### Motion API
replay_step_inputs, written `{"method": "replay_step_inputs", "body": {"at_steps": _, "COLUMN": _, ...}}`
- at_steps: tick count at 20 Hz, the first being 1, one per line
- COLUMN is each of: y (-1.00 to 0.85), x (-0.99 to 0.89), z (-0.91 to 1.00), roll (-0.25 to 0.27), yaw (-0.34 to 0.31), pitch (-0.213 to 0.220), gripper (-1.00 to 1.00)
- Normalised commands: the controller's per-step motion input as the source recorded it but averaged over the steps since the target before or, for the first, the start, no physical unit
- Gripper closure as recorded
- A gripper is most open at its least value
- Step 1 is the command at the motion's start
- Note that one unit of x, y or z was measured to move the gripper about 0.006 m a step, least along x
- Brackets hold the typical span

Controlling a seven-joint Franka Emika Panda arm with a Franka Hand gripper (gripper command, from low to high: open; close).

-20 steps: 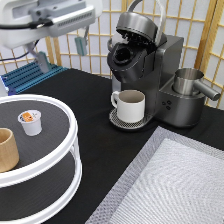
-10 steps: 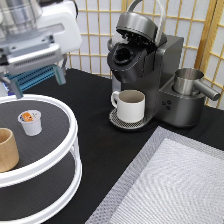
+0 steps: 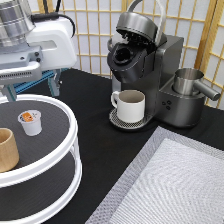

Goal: Make coffee

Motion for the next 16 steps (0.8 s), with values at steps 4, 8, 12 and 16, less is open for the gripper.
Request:
{"method": "replay_step_inputs", "body": {"at_steps": 4, "y": 0.19, "x": -0.02, "z": 0.00, "roll": -0.100, "yaw": -0.324, "pitch": 0.000, "gripper": -1.00}}
{"method": "replay_step_inputs", "body": {"at_steps": 8, "y": 0.01, "x": -0.02, "z": -0.03, "roll": -0.139, "yaw": -0.344, "pitch": 0.004, "gripper": -1.00}}
{"method": "replay_step_inputs", "body": {"at_steps": 12, "y": 0.01, "x": -0.23, "z": -0.07, "roll": -0.185, "yaw": -0.254, "pitch": -0.003, "gripper": -1.00}}
{"method": "replay_step_inputs", "body": {"at_steps": 16, "y": 0.27, "x": -0.57, "z": -0.10, "roll": -0.169, "yaw": -0.089, "pitch": -0.050, "gripper": -1.00}}
